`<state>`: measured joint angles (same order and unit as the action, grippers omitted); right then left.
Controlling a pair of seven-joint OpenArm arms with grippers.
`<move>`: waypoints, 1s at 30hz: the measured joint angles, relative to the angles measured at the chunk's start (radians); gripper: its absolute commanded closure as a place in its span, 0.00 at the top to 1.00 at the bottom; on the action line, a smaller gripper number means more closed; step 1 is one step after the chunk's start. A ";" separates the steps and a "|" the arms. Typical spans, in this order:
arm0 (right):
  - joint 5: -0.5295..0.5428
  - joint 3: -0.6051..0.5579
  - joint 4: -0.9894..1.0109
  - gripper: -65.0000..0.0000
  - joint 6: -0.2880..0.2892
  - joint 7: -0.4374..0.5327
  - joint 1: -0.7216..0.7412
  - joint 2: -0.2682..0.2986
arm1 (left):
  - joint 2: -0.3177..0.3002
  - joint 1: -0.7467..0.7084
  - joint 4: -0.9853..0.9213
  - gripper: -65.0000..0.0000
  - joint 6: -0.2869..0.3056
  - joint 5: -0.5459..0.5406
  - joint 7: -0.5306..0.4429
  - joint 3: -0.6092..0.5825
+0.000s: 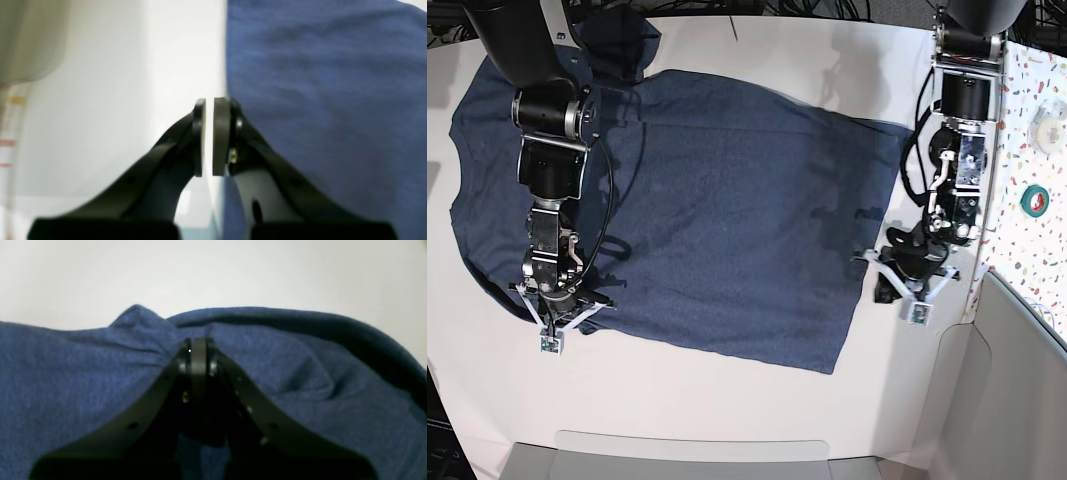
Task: Layout the t-shirt on the table in an organized manner, then fold the t-shirt properly
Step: 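Release the hem and move the left gripper onto the shirt's middle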
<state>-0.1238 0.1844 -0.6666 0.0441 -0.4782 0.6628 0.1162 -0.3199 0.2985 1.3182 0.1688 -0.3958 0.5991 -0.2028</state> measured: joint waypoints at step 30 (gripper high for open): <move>0.000 0.002 -0.006 0.00 0.000 0.011 -0.017 0.004 | 0.127 0.196 -0.020 0.05 0.008 -0.001 0.084 -0.285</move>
<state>-0.1242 0.1864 -0.6724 0.0437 -0.4667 0.6456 0.1200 -0.1932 0.4946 1.2984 0.1764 -0.3965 0.6830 -0.4877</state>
